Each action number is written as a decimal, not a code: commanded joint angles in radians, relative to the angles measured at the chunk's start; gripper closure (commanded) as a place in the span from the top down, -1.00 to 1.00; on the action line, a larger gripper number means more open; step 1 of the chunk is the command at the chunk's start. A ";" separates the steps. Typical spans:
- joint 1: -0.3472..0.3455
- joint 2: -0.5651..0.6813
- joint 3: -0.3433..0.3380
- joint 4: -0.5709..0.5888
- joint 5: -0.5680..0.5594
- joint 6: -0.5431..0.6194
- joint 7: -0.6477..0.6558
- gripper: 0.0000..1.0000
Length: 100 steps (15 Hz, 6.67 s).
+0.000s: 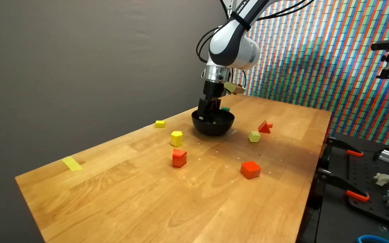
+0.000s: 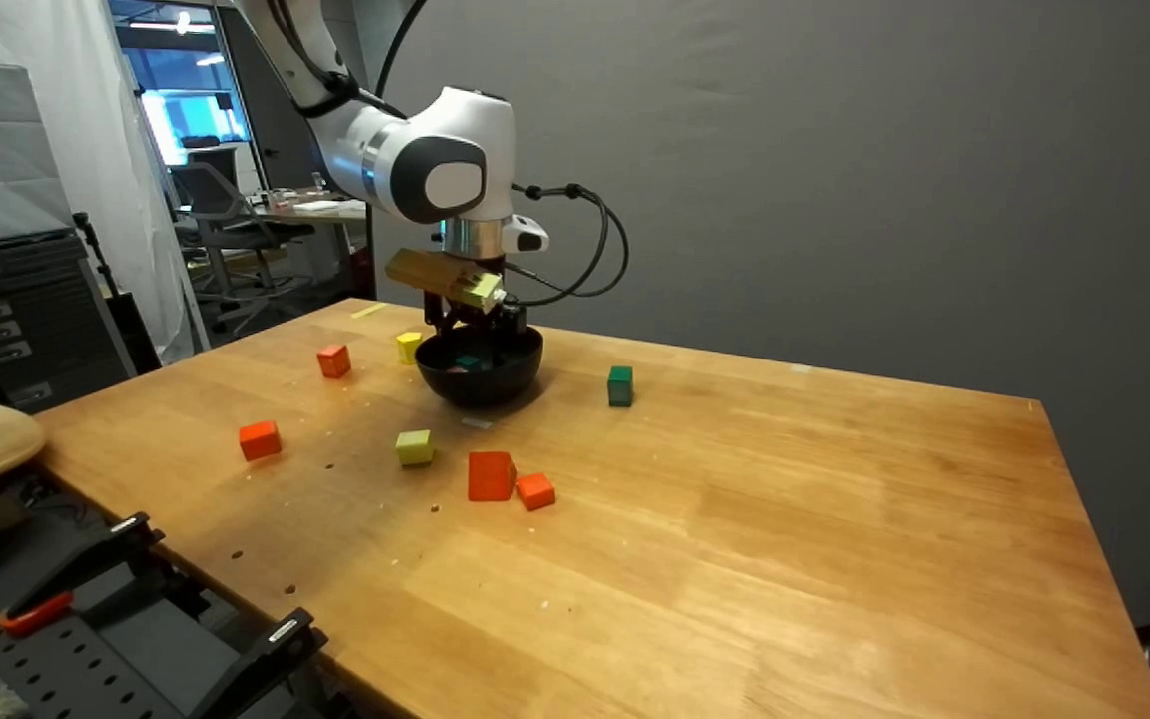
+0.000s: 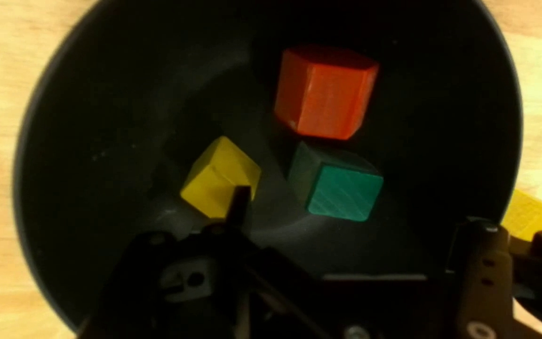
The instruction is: Remove the cubes from the bowl
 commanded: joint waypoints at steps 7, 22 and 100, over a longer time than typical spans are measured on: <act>0.053 0.012 -0.064 0.045 -0.131 -0.068 0.058 -0.67; 0.081 -0.407 -0.035 -0.238 -0.221 -0.079 -0.029 -0.65; -0.103 -0.276 -0.193 -0.339 0.001 0.108 0.196 -0.04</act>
